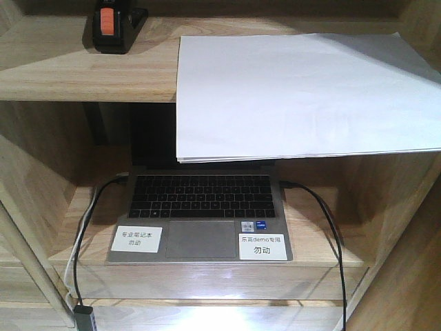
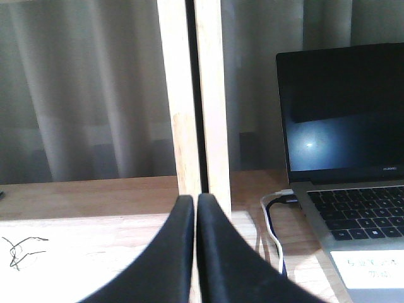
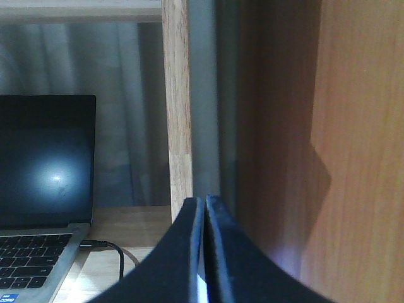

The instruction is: Grab stapler and paper to desk for stapling

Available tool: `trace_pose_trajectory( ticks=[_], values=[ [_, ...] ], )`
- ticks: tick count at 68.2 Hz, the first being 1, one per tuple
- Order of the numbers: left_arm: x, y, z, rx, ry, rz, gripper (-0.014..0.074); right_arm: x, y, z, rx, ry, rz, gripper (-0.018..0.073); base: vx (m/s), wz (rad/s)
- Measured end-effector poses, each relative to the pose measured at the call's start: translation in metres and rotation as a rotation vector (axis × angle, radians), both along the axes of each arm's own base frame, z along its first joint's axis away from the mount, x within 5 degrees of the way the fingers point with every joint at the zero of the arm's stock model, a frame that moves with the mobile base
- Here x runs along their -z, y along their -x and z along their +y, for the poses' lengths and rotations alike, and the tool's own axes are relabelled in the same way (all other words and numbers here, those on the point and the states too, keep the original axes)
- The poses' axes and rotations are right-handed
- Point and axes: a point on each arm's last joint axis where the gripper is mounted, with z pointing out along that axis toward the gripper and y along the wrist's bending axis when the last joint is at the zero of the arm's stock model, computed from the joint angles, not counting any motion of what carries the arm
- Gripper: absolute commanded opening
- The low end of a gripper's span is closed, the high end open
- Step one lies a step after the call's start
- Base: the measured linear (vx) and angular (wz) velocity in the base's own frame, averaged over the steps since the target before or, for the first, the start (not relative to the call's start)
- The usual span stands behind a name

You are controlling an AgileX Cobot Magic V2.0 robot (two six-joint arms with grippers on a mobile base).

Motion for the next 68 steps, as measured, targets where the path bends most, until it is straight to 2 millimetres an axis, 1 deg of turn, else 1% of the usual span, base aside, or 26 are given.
trace_pose_trajectory(
  ticks=[27, 32, 37, 46, 52, 59, 60, 64, 68],
  values=[
    [-0.002, 0.0, 0.0, 0.0, -0.001, -0.021, -0.0006, 0.0, 0.0, 0.0, 0.0, 0.0, 0.0, -0.001, 0.0, 0.0],
    [-0.005, 0.0, 0.0, 0.001, -0.002, -0.053, -0.0006, 0.0, 0.0, 0.0, 0.0, 0.0, 0.0, -0.001, 0.0, 0.0],
    [-0.012, 0.001, 0.0, 0.002, -0.006, -0.133, -0.0006, 0.0, 0.0, 0.0, 0.0, 0.0, 0.0, -0.001, 0.0, 0.0],
    [-0.03, 0.005, -0.001, 0.006, -0.013, -0.333, -0.0006, 0.0, 0.0, 0.0, 0.0, 0.0, 0.0, -0.001, 0.0, 0.0],
    [-0.043, 0.008, -0.001, 0.012, 0.007, -0.415, -0.0006, 0.0, 0.0, 0.0, 0.0, 0.0, 0.0, -0.001, 0.0, 0.0],
    [-0.07, 0.016, -0.001, 0.016, 0.019, -0.494, -0.0006, 0.0, 0.0, 0.0, 0.0, 0.0, 0.0, -0.001, 0.0, 0.0],
    [-0.076, 0.018, -0.001, 0.017, 0.021, -0.511, -0.0006, 0.0, 0.0, 0.0, 0.0, 0.0, 0.0, -0.001, 0.0, 0.0],
    [-0.095, 0.023, -0.002, 0.019, 0.028, -0.527, -0.0006, 0.0, 0.0, 0.0, 0.0, 0.0, 0.0, -0.001, 0.0, 0.0],
    [-0.111, 0.023, -0.001, 0.017, 0.029, -0.503, -0.0006, 0.0, 0.0, 0.0, 0.0, 0.0, 0.0, -0.001, 0.0, 0.0]
  ],
)
